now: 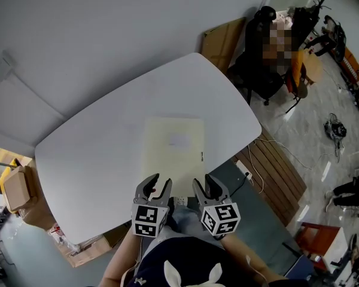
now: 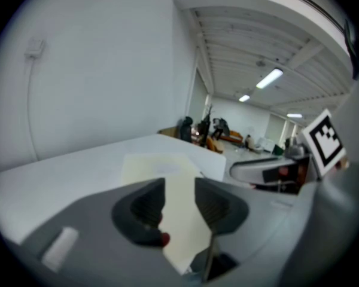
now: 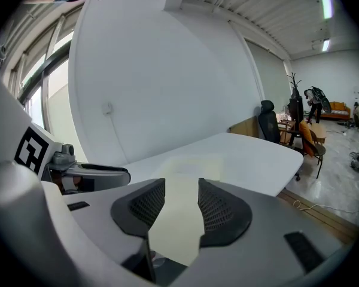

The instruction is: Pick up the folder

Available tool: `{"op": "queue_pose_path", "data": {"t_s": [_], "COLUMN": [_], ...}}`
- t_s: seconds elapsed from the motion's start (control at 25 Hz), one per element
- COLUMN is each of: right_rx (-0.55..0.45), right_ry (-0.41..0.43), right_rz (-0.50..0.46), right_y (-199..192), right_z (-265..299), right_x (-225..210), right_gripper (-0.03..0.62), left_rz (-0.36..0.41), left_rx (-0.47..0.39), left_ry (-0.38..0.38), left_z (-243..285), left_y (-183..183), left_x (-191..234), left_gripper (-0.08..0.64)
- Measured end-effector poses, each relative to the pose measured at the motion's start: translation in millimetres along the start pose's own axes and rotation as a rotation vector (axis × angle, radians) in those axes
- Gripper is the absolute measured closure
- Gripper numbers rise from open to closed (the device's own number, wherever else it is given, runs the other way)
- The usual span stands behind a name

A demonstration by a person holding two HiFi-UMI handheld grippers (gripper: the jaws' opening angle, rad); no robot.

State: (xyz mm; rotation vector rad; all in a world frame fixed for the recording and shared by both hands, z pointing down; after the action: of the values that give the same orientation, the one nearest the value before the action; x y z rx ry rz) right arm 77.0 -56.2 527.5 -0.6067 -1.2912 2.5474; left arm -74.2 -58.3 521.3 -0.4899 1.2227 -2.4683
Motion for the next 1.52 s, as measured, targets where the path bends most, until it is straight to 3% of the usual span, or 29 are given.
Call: {"op": "queue_pose_path", "data": {"t_s": [0.28, 1.08, 1.52], "right_rx": [0.044, 0.135, 0.167], "right_ry": [-0.014, 0.040, 0.060], "right_rz": [0.016, 0.089, 0.129], "right_y": [-3, -13, -18], "right_z": [9, 37, 48], "right_x": [-13, -37, -45], "right_gripper": [0.430, 0.387, 0.376], "left_rz": [0.006, -0.097, -0.141], "left_rx": [0.020, 0.054, 0.078], "left_ry": [0.039, 0.131, 0.144], "left_z": [7, 22, 31], "left_y": [0, -7, -10], "left_x": [12, 46, 62], "left_gripper": [0.408, 0.374, 0.362]}}
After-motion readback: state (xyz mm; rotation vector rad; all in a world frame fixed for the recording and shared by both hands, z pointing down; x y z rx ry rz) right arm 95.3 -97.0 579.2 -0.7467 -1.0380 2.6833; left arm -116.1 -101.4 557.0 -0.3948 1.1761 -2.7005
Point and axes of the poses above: the fingertips, and each gripper's own axes: z forward along the fingers, x to its left, y out of its top, the point moved 4 cm from there along -z, backward along the fingers, and after that the axes turned 5 degrees about x, right-handed, at the moved point
